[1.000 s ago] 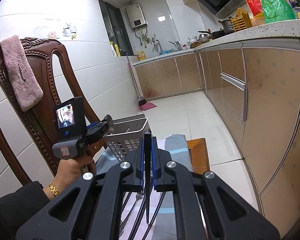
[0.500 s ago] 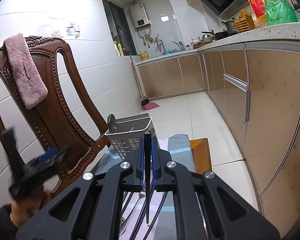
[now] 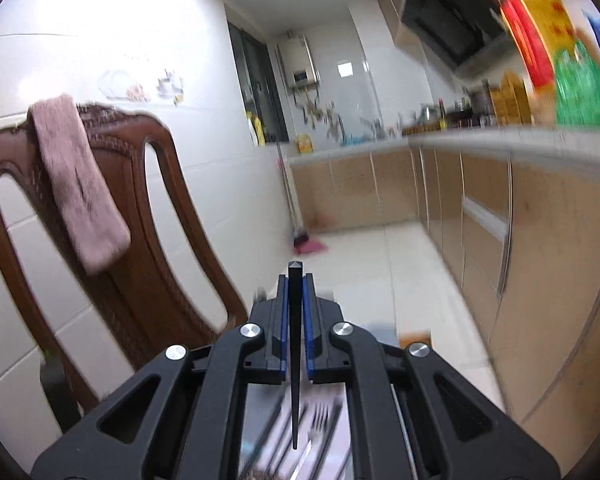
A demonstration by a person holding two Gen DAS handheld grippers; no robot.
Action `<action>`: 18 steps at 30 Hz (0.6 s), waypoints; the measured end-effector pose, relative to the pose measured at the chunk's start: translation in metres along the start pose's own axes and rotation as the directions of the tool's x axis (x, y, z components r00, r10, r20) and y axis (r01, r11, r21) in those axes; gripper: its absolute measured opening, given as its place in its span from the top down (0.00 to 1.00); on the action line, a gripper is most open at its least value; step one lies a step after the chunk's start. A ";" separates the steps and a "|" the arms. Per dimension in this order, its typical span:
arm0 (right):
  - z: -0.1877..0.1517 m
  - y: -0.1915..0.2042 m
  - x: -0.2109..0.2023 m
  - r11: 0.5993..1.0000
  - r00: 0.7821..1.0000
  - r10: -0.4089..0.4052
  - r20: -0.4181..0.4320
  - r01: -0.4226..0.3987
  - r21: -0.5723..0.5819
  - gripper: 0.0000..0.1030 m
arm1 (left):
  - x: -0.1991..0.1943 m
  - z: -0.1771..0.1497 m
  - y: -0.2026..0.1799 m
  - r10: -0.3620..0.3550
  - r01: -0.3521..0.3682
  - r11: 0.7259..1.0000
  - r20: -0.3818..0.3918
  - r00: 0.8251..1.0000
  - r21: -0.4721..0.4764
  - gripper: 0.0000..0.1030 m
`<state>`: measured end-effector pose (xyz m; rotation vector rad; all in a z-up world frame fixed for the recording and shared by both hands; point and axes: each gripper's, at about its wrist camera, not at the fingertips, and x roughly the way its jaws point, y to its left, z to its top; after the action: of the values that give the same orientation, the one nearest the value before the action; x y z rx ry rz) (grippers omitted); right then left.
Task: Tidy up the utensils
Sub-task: 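Move the chopstick over the holder and open the right gripper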
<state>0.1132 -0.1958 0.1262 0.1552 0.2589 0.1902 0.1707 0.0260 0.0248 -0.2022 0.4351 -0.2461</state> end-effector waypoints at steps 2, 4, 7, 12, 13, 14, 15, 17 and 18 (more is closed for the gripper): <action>0.024 0.007 0.012 1.000 0.999 -0.015 0.041 0.015 -0.010 0.93 | -0.003 0.001 0.001 -0.002 0.002 1.000 0.009 1.000 0.003 0.11; 0.043 0.010 0.028 1.000 0.997 -0.029 0.073 0.030 -0.009 0.93 | -0.001 0.001 0.005 -0.007 0.007 1.000 0.002 1.000 -0.017 0.11; 0.059 0.012 0.065 0.997 0.991 -0.074 0.112 0.075 -0.001 0.93 | 0.001 0.001 0.010 0.008 -0.008 0.999 -0.005 1.000 -0.032 0.11; 0.049 -0.006 0.122 0.987 0.982 -0.154 0.109 0.148 0.060 0.93 | 0.003 0.005 0.011 0.005 -0.005 1.000 -0.011 1.000 -0.025 0.11; 0.045 -0.010 0.131 0.986 0.982 -0.160 0.099 0.154 0.069 0.93 | 0.004 0.005 0.011 0.006 -0.006 1.000 -0.013 1.000 -0.021 0.11; 0.036 -0.017 0.145 0.981 0.981 -0.177 0.080 0.169 0.093 0.93 | 0.004 0.005 0.011 0.006 -0.006 1.000 -0.015 1.000 -0.018 0.11; 0.030 -0.022 0.153 0.978 0.981 -0.181 0.064 0.172 0.114 0.93 | 0.006 0.006 0.012 0.005 -0.005 1.000 -0.023 1.000 -0.015 0.11; 0.016 -0.030 0.172 0.972 0.982 -0.188 0.029 0.182 0.151 0.93 | 0.009 0.006 0.012 0.007 -0.008 1.000 -0.035 0.999 -0.011 0.11; 0.008 -0.034 0.179 0.969 0.983 -0.186 0.006 0.183 0.167 0.93 | 0.010 0.006 0.013 0.009 -0.009 1.000 -0.042 0.999 -0.011 0.11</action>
<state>0.2914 -0.1931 0.0851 0.2969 0.2664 -0.0184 0.1848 0.0361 0.0234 -0.2065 0.4792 -0.2395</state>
